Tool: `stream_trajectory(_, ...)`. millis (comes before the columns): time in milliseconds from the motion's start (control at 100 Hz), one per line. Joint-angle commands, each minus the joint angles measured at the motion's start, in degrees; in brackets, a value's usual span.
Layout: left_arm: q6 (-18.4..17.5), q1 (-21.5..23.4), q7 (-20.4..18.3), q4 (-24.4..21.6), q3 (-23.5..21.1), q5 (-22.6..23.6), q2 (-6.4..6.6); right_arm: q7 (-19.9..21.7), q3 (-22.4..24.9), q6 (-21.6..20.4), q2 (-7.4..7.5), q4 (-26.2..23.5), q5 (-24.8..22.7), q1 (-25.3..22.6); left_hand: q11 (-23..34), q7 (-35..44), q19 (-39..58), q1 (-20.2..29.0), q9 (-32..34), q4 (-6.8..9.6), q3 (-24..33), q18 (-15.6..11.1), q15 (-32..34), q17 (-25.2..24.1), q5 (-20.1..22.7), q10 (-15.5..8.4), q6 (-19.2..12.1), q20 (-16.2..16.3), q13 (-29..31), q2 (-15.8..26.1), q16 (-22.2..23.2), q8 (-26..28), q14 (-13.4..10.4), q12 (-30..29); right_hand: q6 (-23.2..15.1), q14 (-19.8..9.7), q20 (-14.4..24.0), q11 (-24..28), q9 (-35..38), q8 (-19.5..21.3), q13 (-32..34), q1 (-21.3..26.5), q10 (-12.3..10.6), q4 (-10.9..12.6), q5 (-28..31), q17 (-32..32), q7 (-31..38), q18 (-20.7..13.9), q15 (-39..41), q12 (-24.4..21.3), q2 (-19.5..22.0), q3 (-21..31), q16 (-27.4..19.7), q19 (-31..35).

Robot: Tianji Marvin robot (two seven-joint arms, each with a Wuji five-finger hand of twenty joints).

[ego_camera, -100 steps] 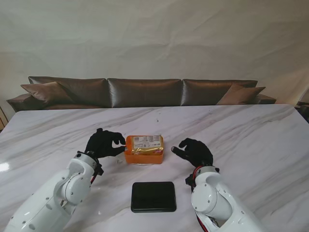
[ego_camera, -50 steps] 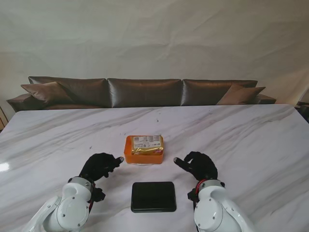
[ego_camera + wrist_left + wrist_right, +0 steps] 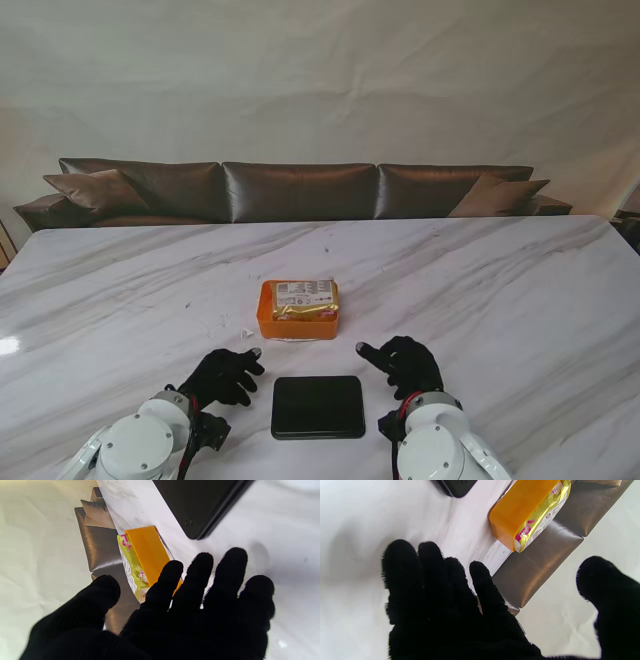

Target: Refill a tissue box and feed the first sheet

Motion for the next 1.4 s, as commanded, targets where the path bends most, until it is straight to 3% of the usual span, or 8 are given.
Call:
stream_trajectory(0, -0.45, 0.91, -1.84, 0.3, -0.17, -0.42, -0.35, 0.71, -0.42, 0.62, -0.47, -0.36, 0.72, -0.92, -0.87, -0.97, 88.45, 1.16, -1.89, 1.84, -2.22, 0.2, -0.17, -0.79, -1.03, 1.89, 2.8, -0.37, -3.52, 2.28, 0.42, -1.1, 4.65, -0.7, 3.0, 3.64, -1.02, 0.5, -1.25, -0.63, -1.39, 0.1, 2.6, 1.04, -1.16, 0.48, -0.17, -1.32, -1.13, -0.63, 1.13, -1.6, -0.89, -0.86)
stream_trajectory(310, 1.67, 1.66, -2.6, 1.06, -1.11, -11.67, -1.33, 0.71, -0.59, 1.03, -0.82, -0.81, 3.71, -2.07, -1.89, -4.22, 84.33, 3.76, -6.84, 1.95, -6.32, 2.44, 0.08, -4.02, -4.97, 4.85, 5.62, 1.15, -9.94, 3.85, 1.7, -2.41, 7.53, -0.89, 2.99, 3.58, -1.54, 0.32, -1.39, -1.43, -2.3, 0.8, 2.38, 1.15, -1.38, -0.38, 0.31, -1.29, -0.99, -0.74, 2.09, -2.23, -0.53, -1.45)
stream_trajectory(500, 4.59, 3.28, 2.51, -1.51, -1.35, -16.2, -2.97, 0.73, -0.39, 1.3, -1.01, -0.43, 5.05, -2.12, -1.96, -7.74, 83.31, 6.71, -10.37, 2.04, -9.5, 2.69, 1.42, -4.2, -8.8, 6.69, 6.99, 2.56, -13.41, 4.67, 2.87, -4.1, 9.2, -0.8, 2.74, 3.51, -1.68, 0.12, -1.26, -1.69, -2.65, 1.23, 2.24, 1.21, -1.44, -0.88, 0.65, -1.19, -1.07, -0.85, 2.37, -2.64, -0.45, -1.76)
stream_trajectory(780, 7.0, 5.65, 5.22, -8.72, -2.31, -16.81, -3.49, 0.55, -0.55, 1.05, -1.2, 0.57, 5.95, -1.54, -0.69, -7.13, 87.15, 9.34, -8.81, 2.34, -10.47, -0.55, 3.43, 1.69, -8.17, 7.05, 7.93, 2.77, -9.38, 4.84, 3.5, -3.9, 8.66, -0.31, 2.47, 3.37, -1.69, -0.1, -1.1, -1.91, -2.52, 1.38, 1.9, 1.4, -1.43, -0.95, 1.2, -1.22, -1.04, -0.95, 2.53, -2.88, -0.36, -1.79)
stream_trajectory(820, 7.14, 5.99, 5.19, -9.76, -2.54, -16.98, -3.45, 0.55, -0.58, 0.98, -1.22, 0.72, 6.11, -1.45, -0.58, -6.7, 88.97, 10.41, -8.31, 2.4, -12.35, -1.25, 3.68, 2.77, -8.15, 7.05, 8.0, -0.41, -8.21, 5.33, 3.42, -3.66, 8.31, -0.22, 2.4, 3.36, -1.69, -0.12, -1.05, -1.94, -2.54, 1.37, 1.96, 1.41, -1.45, -1.0, 1.25, -1.26, -1.06, -0.96, 2.54, -2.93, -0.36, -1.8)
stream_trajectory(970, 7.36, 6.85, 6.45, -12.32, -2.7, -18.6, -3.75, 0.38, -0.66, 0.69, -1.33, 1.2, 6.6, -1.18, 0.68, -4.52, 95.13, 10.6, -4.69, 2.5, -12.58, -5.27, 5.04, 5.76, -5.99, 6.32, 8.1, -0.39, -2.19, 5.74, 3.22, -2.62, 6.87, 0.2, 2.37, 3.36, -1.67, -0.19, -1.02, -2.05, -2.55, 1.47, 1.84, 1.46, -1.44, -1.04, 1.43, -1.29, -1.09, -0.98, 2.54, -2.99, -0.34, -1.81)
stream_trajectory(1240, 7.34, 7.66, 9.17, -9.34, -4.35, -30.68, -5.12, 0.87, -0.4, 0.62, -1.16, 1.14, 6.74, -1.28, 2.1, 0.17, 100.56, 11.22, -0.51, 2.59, -12.65, -7.22, 7.09, 6.9, -3.51, 6.12, 8.21, 0.99, 3.0, 6.04, 3.01, -0.22, 7.07, 0.68, 2.43, 3.34, -1.64, -0.2, -0.97, -2.24, -2.53, 1.48, 1.93, 1.53, -1.47, -1.04, 1.63, -1.29, -1.08, -0.97, 2.58, -3.09, -0.31, -1.82)
stream_trajectory(1390, 7.55, 8.22, 10.13, -7.37, -5.05, -31.68, -5.52, 1.21, -0.24, 0.81, -1.11, 1.34, 6.93, -1.24, 1.94, 0.67, 100.69, 11.37, -0.71, 2.56, -13.07, -7.1, 7.22, 6.74, -3.79, 6.03, 8.01, 0.99, 2.82, 6.35, 2.92, 0.07, 7.0, 0.62, 2.45, 3.4, -1.63, -0.22, -0.96, -2.32, -2.51, 1.6, 1.83, 1.54, -1.44, -1.04, 1.69, -1.29, -1.04, -0.98, 2.69, -3.12, -0.28, -1.82)
